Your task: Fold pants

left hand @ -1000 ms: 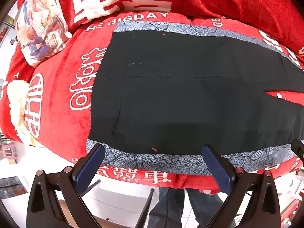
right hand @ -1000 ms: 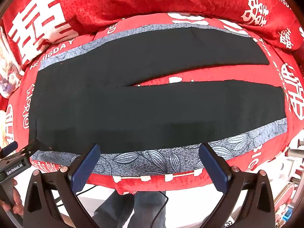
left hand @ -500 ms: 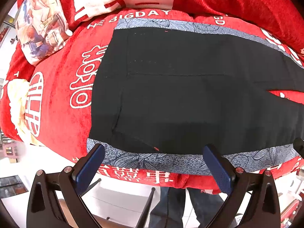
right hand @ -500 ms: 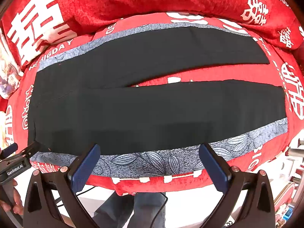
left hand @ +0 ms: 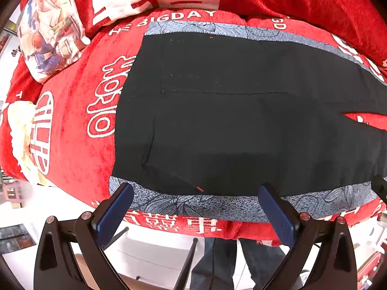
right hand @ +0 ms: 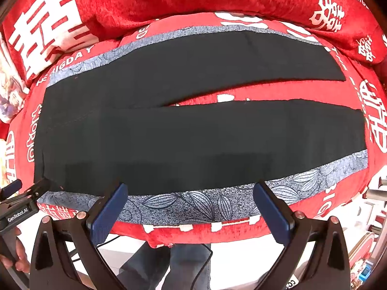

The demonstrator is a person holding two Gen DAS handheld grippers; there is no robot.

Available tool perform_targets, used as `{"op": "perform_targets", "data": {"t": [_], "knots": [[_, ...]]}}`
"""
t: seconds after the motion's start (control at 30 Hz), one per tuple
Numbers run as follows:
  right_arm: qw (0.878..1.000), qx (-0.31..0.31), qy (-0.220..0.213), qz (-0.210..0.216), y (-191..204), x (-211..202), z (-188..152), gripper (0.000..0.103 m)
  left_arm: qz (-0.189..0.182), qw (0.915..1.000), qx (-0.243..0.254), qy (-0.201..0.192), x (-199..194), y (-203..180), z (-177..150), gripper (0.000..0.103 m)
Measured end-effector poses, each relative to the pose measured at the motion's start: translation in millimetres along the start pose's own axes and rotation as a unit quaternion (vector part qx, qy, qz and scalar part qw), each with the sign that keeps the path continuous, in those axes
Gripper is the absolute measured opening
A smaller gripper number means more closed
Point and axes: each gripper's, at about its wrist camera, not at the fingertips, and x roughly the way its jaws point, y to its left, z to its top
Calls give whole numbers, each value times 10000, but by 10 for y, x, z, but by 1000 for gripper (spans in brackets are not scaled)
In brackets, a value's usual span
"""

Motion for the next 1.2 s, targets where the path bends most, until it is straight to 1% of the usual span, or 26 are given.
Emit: {"op": "perform_targets", "data": {"t": [1.2], "knots": [[10000,16,-3,0,49,5,-22,103,6,10000,56,43,45,35,-9,103]]}}
